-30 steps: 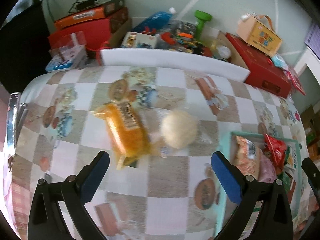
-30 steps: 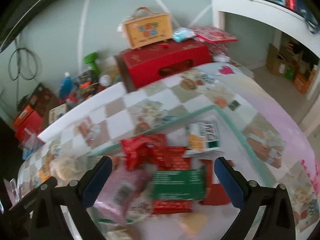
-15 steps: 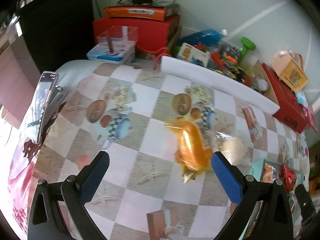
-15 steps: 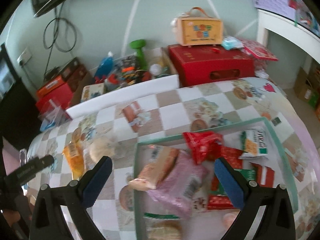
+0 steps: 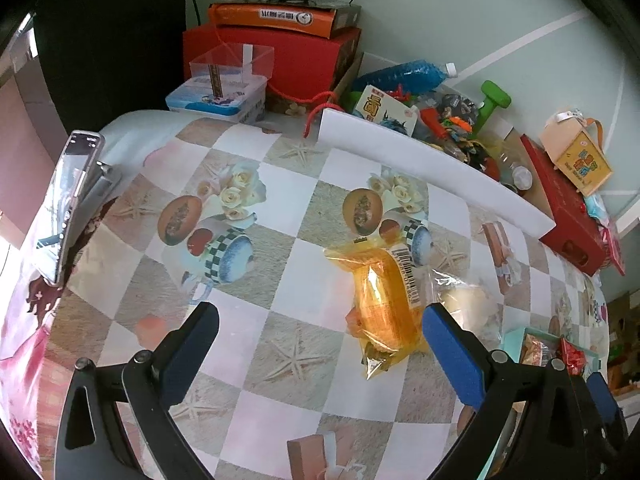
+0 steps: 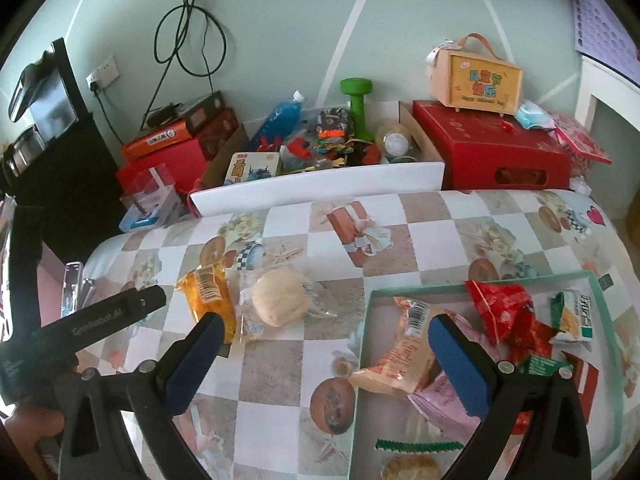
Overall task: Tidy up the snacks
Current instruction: 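Grasp the orange bread bag with the left gripper while the right grasps the bun bag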
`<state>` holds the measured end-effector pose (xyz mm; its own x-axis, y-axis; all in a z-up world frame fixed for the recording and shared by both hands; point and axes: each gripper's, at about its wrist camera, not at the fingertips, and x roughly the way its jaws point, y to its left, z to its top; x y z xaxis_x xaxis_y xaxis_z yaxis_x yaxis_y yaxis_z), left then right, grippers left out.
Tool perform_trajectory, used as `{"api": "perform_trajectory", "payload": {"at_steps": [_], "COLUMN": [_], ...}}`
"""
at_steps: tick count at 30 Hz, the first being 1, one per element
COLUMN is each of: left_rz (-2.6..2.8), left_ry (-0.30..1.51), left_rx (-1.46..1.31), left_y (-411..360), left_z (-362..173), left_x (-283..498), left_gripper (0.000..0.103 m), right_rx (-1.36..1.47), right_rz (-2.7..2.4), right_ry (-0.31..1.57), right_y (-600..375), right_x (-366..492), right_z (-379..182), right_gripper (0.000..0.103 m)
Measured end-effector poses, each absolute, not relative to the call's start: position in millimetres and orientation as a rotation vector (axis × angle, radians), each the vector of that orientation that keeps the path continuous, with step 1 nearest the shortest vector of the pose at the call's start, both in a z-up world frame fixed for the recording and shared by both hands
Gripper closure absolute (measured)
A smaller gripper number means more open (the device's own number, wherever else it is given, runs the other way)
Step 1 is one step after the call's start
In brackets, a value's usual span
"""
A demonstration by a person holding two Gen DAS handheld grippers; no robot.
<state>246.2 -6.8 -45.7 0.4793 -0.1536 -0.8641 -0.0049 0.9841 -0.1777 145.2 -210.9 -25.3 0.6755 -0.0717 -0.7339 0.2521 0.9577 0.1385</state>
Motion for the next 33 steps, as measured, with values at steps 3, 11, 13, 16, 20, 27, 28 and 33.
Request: {"api": "perform_trajectory", "payload": {"at_steps": [3,11,13,16,20,27,28,33], "left_rz": [-0.098,-0.126,-0.139,-0.154,-0.166,-0.199,-0.201,-0.204], "left_ry": [1.07,1.068,1.069,1.073,1.077,1.083,1.083,1.087], "left_rx": [-0.168,-0.206,-0.22,-0.24,-0.251,-0.25,-0.243,-0.238], "left_y": [-7.6,-7.4,-8.1,-8.5,-9.0,-16.4,-18.2,-20.8], "left_z": [-50.6,-61.4,-64.5,-69.2,-74.5,-82.4,-83.7,-89.8], "left_x": [249.3,258.8,261.0,264.6,267.9,272.5,273.1,276.1], "left_gripper": [0.002,0.002,0.002,0.002,0.002,0.002,0.002,0.002], "right_rx": [0.26,0.299,0.298,0.291,0.263,0.225,0.222,0.221], "right_rz": [-0.184,-0.178,-0.17,-0.161,-0.134,-0.118,-0.115,-0.108], "right_ry": [0.816,0.825,0.832,0.84,0.841,0.858,0.861,0.869], "right_y": [-216.2,-223.2,-222.0,-218.3,-208.0,-195.0,-194.2,-193.5], "right_x": [151.1,170.3,175.7,182.3,190.7,204.4,206.0,211.7], "right_z": [-29.2,-43.6,-48.6,-54.7,-60.7,-76.0,-78.5,-87.6], "right_gripper": [0.0,0.0,0.0,0.0,0.0,0.0,0.0,0.0]}}
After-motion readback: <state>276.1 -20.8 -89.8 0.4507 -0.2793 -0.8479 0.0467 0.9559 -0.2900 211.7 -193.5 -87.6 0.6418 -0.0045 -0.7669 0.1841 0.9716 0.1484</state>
